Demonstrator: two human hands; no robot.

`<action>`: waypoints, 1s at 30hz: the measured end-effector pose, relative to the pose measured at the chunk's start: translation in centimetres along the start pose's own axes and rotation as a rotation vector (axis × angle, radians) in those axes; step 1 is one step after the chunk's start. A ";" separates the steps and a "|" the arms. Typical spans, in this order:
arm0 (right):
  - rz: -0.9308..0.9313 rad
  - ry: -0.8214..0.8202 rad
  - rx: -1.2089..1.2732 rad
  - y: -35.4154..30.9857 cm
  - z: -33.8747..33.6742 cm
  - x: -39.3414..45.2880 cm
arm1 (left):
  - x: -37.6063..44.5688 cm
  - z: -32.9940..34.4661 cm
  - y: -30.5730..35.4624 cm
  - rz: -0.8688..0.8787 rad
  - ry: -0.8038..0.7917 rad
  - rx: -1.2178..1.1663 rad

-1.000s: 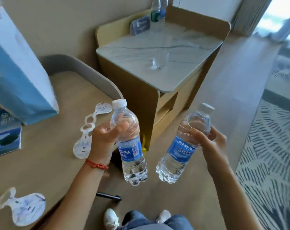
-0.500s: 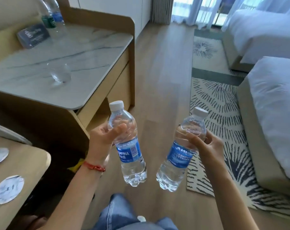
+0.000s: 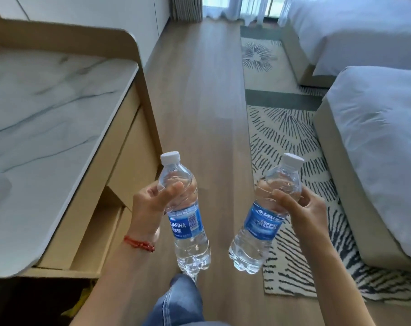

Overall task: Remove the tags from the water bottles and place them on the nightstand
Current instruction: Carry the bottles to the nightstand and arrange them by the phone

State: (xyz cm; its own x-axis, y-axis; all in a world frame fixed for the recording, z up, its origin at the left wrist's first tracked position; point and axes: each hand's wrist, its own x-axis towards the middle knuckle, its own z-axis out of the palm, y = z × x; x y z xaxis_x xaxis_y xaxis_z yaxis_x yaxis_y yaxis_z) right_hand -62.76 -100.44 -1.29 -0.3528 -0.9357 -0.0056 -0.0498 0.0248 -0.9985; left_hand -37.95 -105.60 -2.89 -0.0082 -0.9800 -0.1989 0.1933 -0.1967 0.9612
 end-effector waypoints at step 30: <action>0.099 0.000 -0.020 1.2 3.7 59.6 | 57.6 20.3 6.8 -0.033 -0.070 0.038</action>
State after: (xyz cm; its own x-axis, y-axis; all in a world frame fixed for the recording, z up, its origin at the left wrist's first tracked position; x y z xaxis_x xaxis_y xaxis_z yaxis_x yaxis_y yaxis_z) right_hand -80.40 -157.45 -3.07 -0.3567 -0.9283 -0.1045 -0.0332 0.1244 -0.9917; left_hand -57.05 -164.02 -3.89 -0.0831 -0.9725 -0.2177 0.1549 -0.2284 0.9612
